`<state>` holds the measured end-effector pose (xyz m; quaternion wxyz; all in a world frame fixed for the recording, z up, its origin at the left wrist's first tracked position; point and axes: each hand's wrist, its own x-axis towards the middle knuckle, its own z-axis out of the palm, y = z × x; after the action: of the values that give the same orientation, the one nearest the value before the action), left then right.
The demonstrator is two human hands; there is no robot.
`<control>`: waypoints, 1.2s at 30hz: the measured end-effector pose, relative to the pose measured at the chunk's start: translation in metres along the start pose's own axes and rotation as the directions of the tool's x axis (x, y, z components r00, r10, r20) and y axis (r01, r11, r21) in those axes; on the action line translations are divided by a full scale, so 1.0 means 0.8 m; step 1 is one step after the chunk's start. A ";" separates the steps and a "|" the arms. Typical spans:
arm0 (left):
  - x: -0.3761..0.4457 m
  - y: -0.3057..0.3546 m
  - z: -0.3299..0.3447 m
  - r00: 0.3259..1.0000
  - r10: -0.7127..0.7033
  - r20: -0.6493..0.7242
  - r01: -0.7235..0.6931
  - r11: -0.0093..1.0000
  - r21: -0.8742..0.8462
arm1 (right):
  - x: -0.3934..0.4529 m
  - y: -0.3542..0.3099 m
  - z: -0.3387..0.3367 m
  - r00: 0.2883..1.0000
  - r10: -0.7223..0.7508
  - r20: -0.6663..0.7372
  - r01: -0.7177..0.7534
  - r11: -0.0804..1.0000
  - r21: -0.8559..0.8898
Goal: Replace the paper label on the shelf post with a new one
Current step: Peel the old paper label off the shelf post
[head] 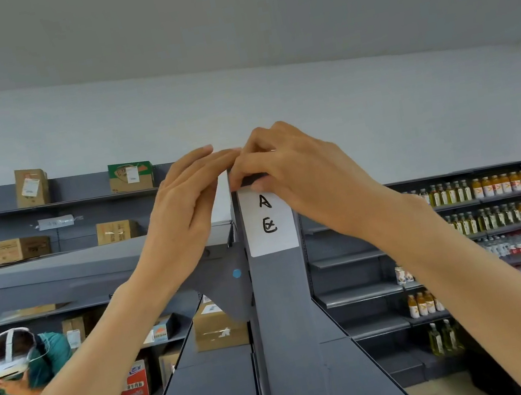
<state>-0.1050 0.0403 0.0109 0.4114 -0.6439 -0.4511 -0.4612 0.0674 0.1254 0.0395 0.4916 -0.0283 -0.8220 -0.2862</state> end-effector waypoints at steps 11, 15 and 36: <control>-0.004 -0.002 0.007 0.999 0.026 -0.024 -0.024 0.997 0.069 | 0.005 -0.005 0.008 0.997 0.008 -0.075 -0.007 1.000 0.005; -0.006 -0.005 0.008 0.999 0.046 -0.022 -0.043 0.994 0.105 | 0.005 -0.009 0.022 0.979 -0.006 -0.203 -0.008 0.998 -0.066; -0.007 0.001 0.008 0.999 0.023 -0.034 -0.020 0.996 0.084 | -0.001 -0.014 -0.020 0.994 0.056 0.091 -0.082 0.945 0.315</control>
<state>-0.1037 0.0450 0.0040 0.4507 -0.6227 -0.4559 -0.4487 0.0770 0.1084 0.0393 0.4657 0.0109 -0.8752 -0.1308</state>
